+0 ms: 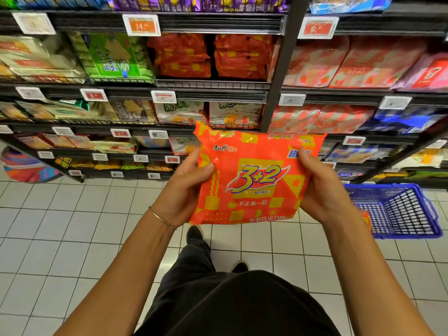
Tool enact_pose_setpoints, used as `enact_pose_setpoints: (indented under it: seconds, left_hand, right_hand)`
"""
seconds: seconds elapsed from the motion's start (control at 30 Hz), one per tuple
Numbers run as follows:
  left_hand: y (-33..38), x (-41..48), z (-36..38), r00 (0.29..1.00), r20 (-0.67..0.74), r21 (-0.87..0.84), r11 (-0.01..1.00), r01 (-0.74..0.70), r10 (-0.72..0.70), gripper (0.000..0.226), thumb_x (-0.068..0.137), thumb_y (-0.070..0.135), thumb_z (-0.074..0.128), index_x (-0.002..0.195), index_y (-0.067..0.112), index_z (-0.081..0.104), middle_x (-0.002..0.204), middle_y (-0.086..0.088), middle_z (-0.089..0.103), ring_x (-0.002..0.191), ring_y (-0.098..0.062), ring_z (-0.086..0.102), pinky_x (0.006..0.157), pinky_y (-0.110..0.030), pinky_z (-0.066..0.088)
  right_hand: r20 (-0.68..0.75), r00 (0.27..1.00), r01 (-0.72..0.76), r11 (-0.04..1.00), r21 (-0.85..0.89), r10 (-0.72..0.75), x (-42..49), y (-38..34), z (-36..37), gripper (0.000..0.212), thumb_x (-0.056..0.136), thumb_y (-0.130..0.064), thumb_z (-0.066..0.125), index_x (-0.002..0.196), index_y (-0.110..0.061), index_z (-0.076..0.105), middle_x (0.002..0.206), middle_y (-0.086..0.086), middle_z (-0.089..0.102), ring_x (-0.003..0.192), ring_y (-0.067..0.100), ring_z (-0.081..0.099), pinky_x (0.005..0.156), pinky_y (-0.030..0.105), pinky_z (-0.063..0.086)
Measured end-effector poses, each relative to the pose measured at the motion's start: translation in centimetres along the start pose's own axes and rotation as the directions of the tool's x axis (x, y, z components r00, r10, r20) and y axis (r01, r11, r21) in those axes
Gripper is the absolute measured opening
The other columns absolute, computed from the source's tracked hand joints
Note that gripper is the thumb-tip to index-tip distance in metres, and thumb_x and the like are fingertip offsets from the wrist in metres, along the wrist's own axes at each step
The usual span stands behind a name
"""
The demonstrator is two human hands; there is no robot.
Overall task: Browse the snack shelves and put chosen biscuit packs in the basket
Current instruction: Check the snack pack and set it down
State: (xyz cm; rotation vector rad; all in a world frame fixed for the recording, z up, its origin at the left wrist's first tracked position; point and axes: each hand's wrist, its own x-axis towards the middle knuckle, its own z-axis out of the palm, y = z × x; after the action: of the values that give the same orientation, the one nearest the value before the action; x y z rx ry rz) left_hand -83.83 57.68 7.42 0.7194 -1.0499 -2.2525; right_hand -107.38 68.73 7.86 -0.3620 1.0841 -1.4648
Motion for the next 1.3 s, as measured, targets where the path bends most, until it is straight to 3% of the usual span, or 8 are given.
enact_pose_setpoints:
  seconds: [0.17, 0.53, 0.7, 0.87, 0.97, 1.13, 1.23, 1.3]
  left_hand:
    - [0.6, -0.1, 0.5, 1.0, 0.027, 0.041, 0.999, 0.013, -0.014, 0.08, 0.067, 0.036, 0.094, 0.136, 0.016, 0.06, 0.136, -0.019, 0.064, 0.123, -0.04, 0.063, 0.102, -0.055, 0.053]
    - [1.5, 0.0, 0.2, 0.999, -0.024, -0.047, 0.998, 0.041, -0.042, 0.094, 0.058, 0.038, 0.097, 0.14, 0.015, 0.056, 0.133, -0.016, 0.068, 0.115, -0.036, 0.069, 0.094, -0.052, 0.058]
    - [1.6, 0.0, -0.1, 0.994, -0.058, -0.106, 0.991, 0.082, -0.089, 0.106, 0.055, 0.036, 0.099, 0.148, 0.015, 0.051, 0.139, -0.019, 0.063, 0.118, -0.038, 0.066, 0.101, -0.059, 0.053]
    - [1.8, 0.0, 0.1, 0.988, -0.095, -0.096, 0.989, 0.114, -0.123, 0.072, 0.085, 0.027, 0.065, 0.153, 0.015, 0.045, 0.14, -0.019, 0.062, 0.12, -0.039, 0.065, 0.098, -0.058, 0.055]
    - [1.8, -0.1, 0.2, 0.985, -0.081, -0.113, 0.984, 0.141, -0.15, 0.067, 0.089, 0.029, 0.062, 0.152, 0.016, 0.046, 0.145, -0.02, 0.059, 0.129, -0.044, 0.058, 0.099, -0.059, 0.054]
    - [2.4, -0.2, -0.2, 0.993, 0.039, -0.207, 0.971, 0.12, -0.115, 0.042, 0.097, 0.034, 0.047, 0.13, 0.012, 0.062, 0.129, -0.015, 0.065, 0.119, -0.036, 0.062, 0.101, -0.055, 0.053]
    - [2.0, -0.2, -0.5, 0.991, 0.088, -0.241, 0.963, 0.117, -0.098, 0.034, 0.089, 0.029, 0.065, 0.118, 0.012, 0.072, 0.115, -0.012, 0.074, 0.109, -0.031, 0.069, 0.1, -0.053, 0.052]
    - [1.9, -0.2, -0.1, 0.991, 0.109, -0.231, 0.968, 0.098, -0.074, 0.051, 0.072, 0.027, 0.089, 0.119, 0.015, 0.075, 0.113, -0.01, 0.075, 0.103, -0.029, 0.073, 0.097, -0.051, 0.055]
  right_hand:
    - [-0.068, 0.997, 0.043, 0.999, 0.024, -0.042, 0.0, 0.1, -0.1, 0.043, 0.086, -0.037, 0.064, 0.122, -0.017, 0.072, 0.119, 0.009, 0.077, 0.107, 0.028, 0.075, 0.081, 0.043, 0.063]
    - [0.094, 0.991, 0.097, 0.995, -0.01, -0.096, 0.1, -0.6, -0.3, 0.035, 0.086, -0.015, 0.056, 0.113, -0.018, 0.078, 0.115, 0.007, 0.078, 0.103, 0.025, 0.075, 0.088, 0.04, 0.062]
    - [0.101, 0.988, 0.123, 0.99, -0.067, -0.116, 0.3, -0.7, 0.6, 0.048, 0.084, -0.014, 0.06, 0.132, -0.01, 0.061, 0.113, 0.007, 0.078, 0.099, 0.024, 0.076, 0.083, 0.038, 0.063]
    - [0.095, 0.988, 0.127, 0.99, -0.067, -0.12, 0.2, -0.9, 0.9, 0.049, 0.085, -0.017, 0.062, 0.134, -0.013, 0.059, 0.114, 0.007, 0.078, 0.099, 0.025, 0.077, 0.079, 0.038, 0.063]
    - [0.063, 0.993, 0.107, 0.993, -0.051, -0.103, 0.3, -0.9, 0.9, 0.05, 0.086, -0.02, 0.063, 0.135, -0.012, 0.06, 0.115, 0.009, 0.078, 0.099, 0.027, 0.077, 0.079, 0.041, 0.064]
    - [0.022, 0.998, 0.051, 0.996, 0.068, -0.052, 0.5, -0.6, 0.4, 0.026, 0.09, -0.028, 0.065, 0.107, -0.019, 0.083, 0.109, 0.011, 0.08, 0.096, 0.028, 0.078, 0.075, 0.042, 0.064]
    - [0.004, 1.0, 0.012, 0.989, 0.148, -0.013, 0.6, 0.0, 0.5, 0.03, 0.09, -0.034, 0.061, 0.101, -0.02, 0.085, 0.107, 0.01, 0.08, 0.096, 0.028, 0.078, 0.074, 0.044, 0.064]
    - [0.001, 1.0, -0.025, 0.983, 0.182, 0.025, 0.6, 0.6, 0.7, 0.031, 0.09, -0.035, 0.061, 0.101, -0.019, 0.085, 0.107, 0.011, 0.08, 0.097, 0.03, 0.078, 0.074, 0.046, 0.064]
